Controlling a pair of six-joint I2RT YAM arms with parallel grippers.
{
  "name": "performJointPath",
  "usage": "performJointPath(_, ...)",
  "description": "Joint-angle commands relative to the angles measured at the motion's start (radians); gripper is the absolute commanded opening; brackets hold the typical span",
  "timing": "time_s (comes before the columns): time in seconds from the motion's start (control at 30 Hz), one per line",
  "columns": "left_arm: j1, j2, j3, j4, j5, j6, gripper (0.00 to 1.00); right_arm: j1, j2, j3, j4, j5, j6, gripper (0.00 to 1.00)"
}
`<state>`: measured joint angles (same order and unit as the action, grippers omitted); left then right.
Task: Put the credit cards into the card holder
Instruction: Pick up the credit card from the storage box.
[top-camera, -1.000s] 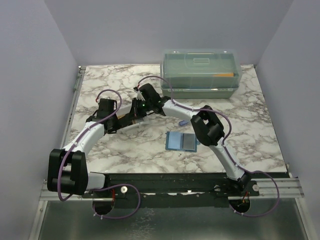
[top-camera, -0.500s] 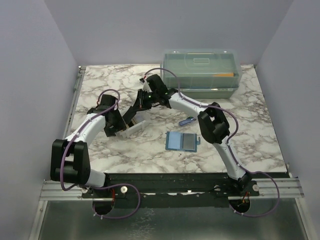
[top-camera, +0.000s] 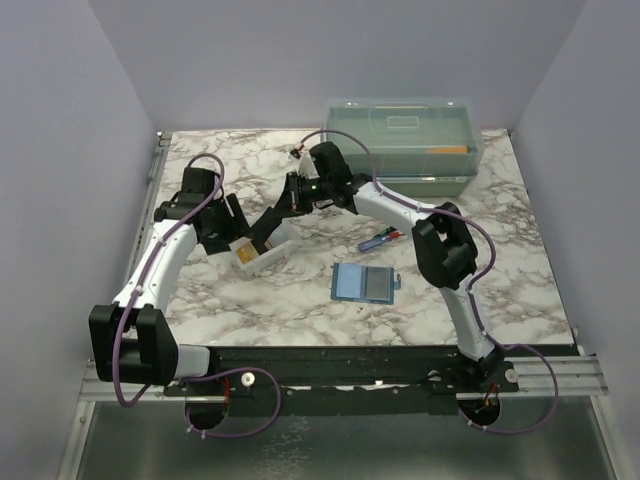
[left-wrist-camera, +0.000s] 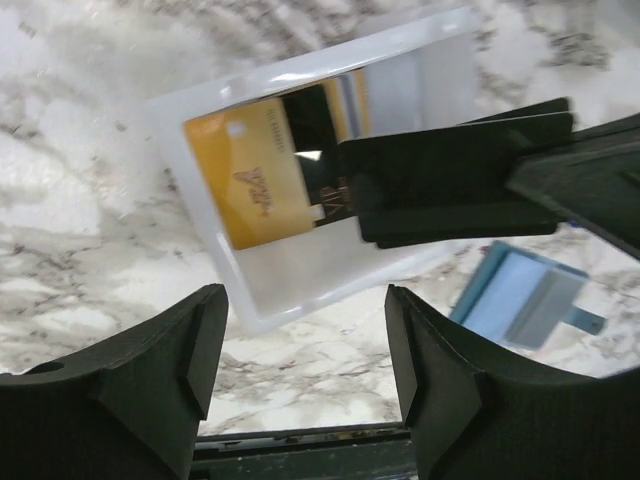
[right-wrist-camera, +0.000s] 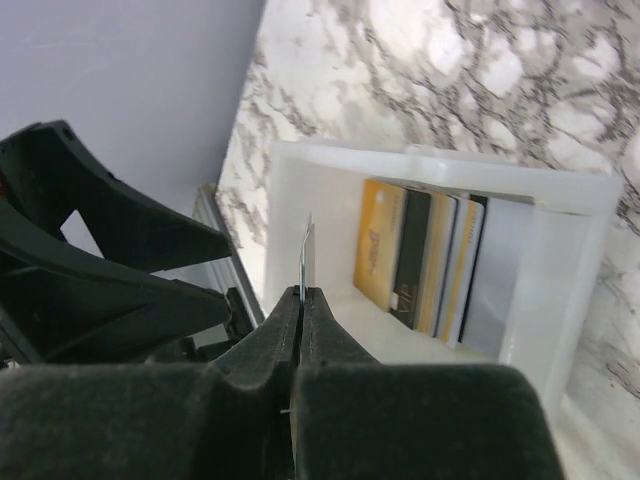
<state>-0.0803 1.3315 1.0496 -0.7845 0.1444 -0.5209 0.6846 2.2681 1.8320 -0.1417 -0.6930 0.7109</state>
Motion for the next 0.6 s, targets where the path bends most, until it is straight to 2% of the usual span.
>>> performJointPath(0.0,0.005,-0.018,0.111,-0.008,0.142,0.057,0.71,-0.025,-0.063,-0.016,0.076,-0.098,0.005,0.00)
performJointPath(0.23,0.016,0.048,0.208,0.059,0.312,0.043,0.76,-0.064,-0.086,-0.078,0.199,-0.214,0.026,0.00)
performJointPath(0.43,0.038,0.073,0.174,0.114,0.360,-0.085,0.76,-0.074,-0.099,-0.117,0.271,-0.246,0.060,0.00)
performJointPath(0.57,0.045,0.044,0.096,0.163,0.348,-0.247,0.76,-0.084,-0.128,-0.190,0.391,-0.199,0.184,0.00)
